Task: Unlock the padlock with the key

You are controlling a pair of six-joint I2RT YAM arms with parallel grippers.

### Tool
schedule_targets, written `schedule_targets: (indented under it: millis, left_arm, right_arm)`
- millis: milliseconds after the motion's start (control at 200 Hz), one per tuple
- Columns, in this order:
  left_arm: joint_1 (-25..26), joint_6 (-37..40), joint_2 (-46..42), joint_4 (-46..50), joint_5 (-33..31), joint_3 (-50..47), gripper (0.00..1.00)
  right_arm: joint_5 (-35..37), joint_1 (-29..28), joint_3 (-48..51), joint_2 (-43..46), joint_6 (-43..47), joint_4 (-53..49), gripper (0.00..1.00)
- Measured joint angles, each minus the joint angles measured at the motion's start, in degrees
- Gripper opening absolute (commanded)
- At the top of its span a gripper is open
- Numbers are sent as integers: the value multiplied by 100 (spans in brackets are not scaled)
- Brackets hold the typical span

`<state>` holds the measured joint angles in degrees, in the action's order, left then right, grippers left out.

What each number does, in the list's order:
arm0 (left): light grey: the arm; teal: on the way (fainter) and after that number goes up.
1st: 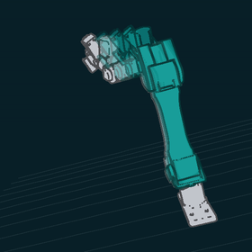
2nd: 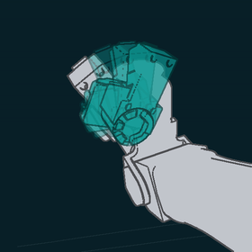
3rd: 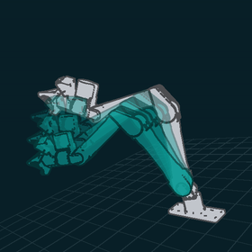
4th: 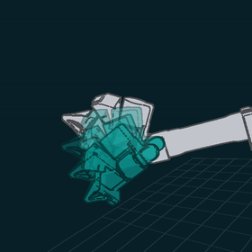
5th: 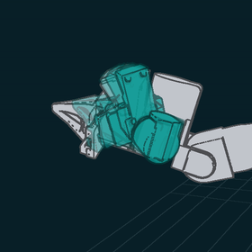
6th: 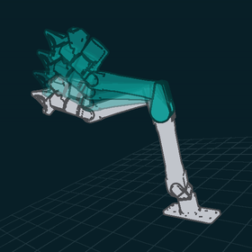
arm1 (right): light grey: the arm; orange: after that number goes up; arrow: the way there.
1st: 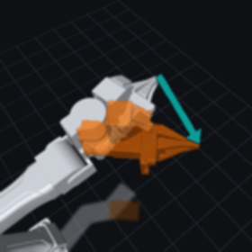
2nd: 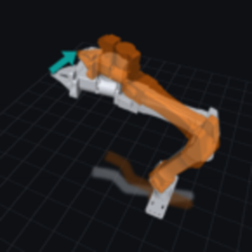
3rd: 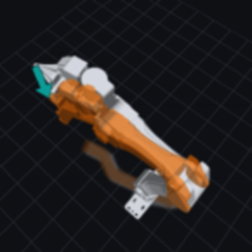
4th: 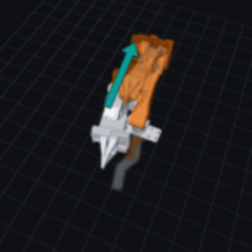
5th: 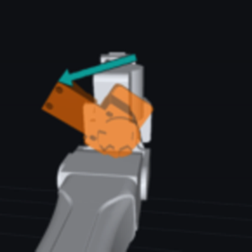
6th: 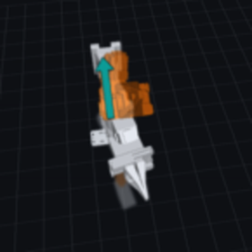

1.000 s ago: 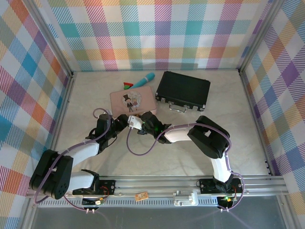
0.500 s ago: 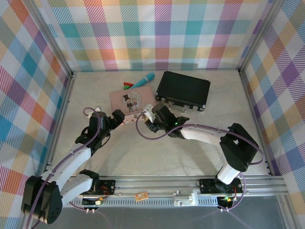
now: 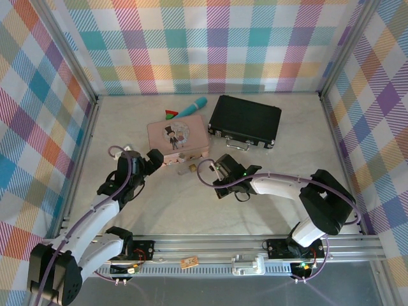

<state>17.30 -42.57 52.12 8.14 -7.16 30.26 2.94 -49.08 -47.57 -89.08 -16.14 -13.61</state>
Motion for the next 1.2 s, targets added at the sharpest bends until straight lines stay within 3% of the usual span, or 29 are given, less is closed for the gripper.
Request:
schedule_targets:
  millis: [140,250,405,570,725,900,1200]
  left_arm:
    - [-17,46,-201,125,-136,0,100]
    - [-22,214,-214,208,-321,2,100]
    - [-59,610,-122,275,-798,68,100]
    - [-87,1257,111,173,-1705,151,100]
    - [-107,1967,494,-280,-2413,151,100]
    - [-140,2557,1084,-785,-2938,151,100]
    - [-203,3303,1958,-2083,-3261,-157,100]
  right_arm:
    - [0,129,0,0,-85,76,0]
    - [31,398,0,4,-103,109,6]
    - [221,955,17,210,-9,114,24]
    - [651,1882,273,844,232,310,42]
    - [1099,2815,560,1366,487,647,45]
    - [1390,3501,988,1523,927,1303,47]
    - [1368,4225,2199,1191,1497,3613,53]
